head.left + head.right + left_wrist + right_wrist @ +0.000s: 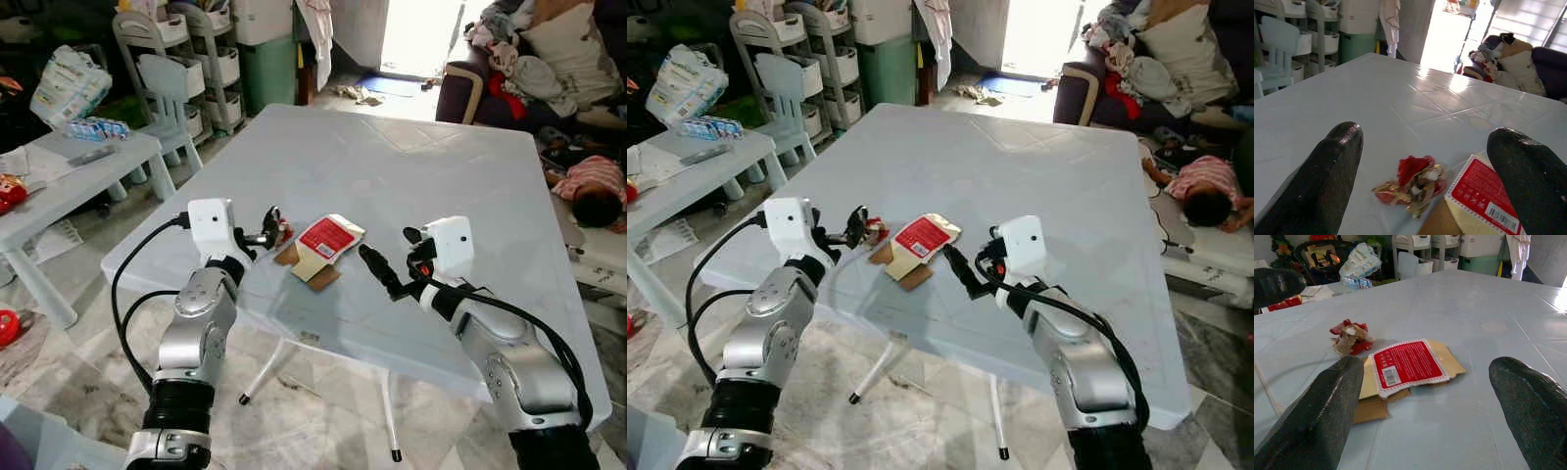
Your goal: Picking trash to rubbish bin
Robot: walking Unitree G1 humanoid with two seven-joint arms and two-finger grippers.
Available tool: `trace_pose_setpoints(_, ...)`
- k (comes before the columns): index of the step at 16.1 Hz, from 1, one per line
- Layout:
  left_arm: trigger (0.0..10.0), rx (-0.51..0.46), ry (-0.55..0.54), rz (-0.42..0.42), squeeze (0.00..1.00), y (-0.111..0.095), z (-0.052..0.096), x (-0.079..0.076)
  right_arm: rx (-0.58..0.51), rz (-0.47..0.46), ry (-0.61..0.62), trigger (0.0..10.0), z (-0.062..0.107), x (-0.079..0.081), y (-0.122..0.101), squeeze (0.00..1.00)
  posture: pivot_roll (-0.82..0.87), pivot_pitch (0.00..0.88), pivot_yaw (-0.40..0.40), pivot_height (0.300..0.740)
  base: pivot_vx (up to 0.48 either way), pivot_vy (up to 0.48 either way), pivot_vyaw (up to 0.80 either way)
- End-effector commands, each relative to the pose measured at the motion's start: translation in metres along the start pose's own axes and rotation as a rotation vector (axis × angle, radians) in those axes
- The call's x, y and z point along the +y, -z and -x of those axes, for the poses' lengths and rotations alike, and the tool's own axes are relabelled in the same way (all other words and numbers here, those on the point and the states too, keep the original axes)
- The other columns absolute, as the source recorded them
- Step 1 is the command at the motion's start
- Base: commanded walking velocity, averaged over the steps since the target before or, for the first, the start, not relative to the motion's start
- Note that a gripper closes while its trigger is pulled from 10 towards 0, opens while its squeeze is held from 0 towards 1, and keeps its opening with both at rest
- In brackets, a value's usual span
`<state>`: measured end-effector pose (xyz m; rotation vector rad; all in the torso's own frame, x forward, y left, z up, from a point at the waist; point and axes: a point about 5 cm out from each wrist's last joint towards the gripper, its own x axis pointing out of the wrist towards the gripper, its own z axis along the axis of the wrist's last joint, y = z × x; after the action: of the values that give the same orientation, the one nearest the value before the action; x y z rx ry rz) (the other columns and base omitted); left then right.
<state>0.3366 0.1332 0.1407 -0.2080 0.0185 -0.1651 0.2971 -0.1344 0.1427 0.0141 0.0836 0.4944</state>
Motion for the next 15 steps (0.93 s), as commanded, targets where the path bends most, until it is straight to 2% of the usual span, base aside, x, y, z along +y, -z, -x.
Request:
trace_pose_setpoints(1, 10.0, -0.016, 0.003, -0.006, 0.0, -0.005, -0.002, 0.0, -0.011, 0.012, 0.001, 10.0, 0.003, -0.001, -0.006, 0.0, -0.05, 0.028, 0.003, 0.74, 0.285, 0.27, 0.0)
trace_pose_setpoints(5, 10.0, 0.039, -0.012, -0.002, 0.0, 0.008, 0.001, 0.005, 0.003, 0.013, 0.003, 10.0, 0.007, 0.001, -0.006, 0.0, -0.06, 0.05, 0.001, 0.74, 0.0, 0.0, 0.0)
trace_pose_setpoints(8, 10.0, 0.086, 0.053, 0.001, 0.0, 0.017, -0.001, -0.001, 0.032, -0.022, -0.026, 10.0, 0.015, 0.006, -0.008, 0.0, -0.09, 0.072, -0.007, 0.74, 0.0, 0.0, 0.0)
trace_pose_setpoints(11, 10.0, 0.115, 0.123, -0.035, 0.0, 0.023, -0.01, -0.007, 0.088, -0.07, -0.132, 10.0, 0.032, 0.016, -0.01, 0.0, -0.13, 0.087, -0.006, 0.74, 0.0, 0.0, 0.0)
trace_pose_setpoints(14, 10.0, 0.117, 0.133, -0.054, 0.0, 0.023, -0.018, -0.008, 0.162, -0.095, -0.207, 10.0, 0.056, 0.023, -0.006, 0.0, -0.17, 0.105, 0.012, 0.74, 0.0, 0.0, 0.0)
trace_pose_setpoints(15, 10.0, 0.114, 0.135, -0.065, 0.0, 0.022, -0.019, -0.008, 0.174, -0.099, -0.213, 10.0, 0.06, 0.024, -0.005, 0.0, -0.18, 0.108, 0.015, 0.74, 0.0, 0.0, 0.0)
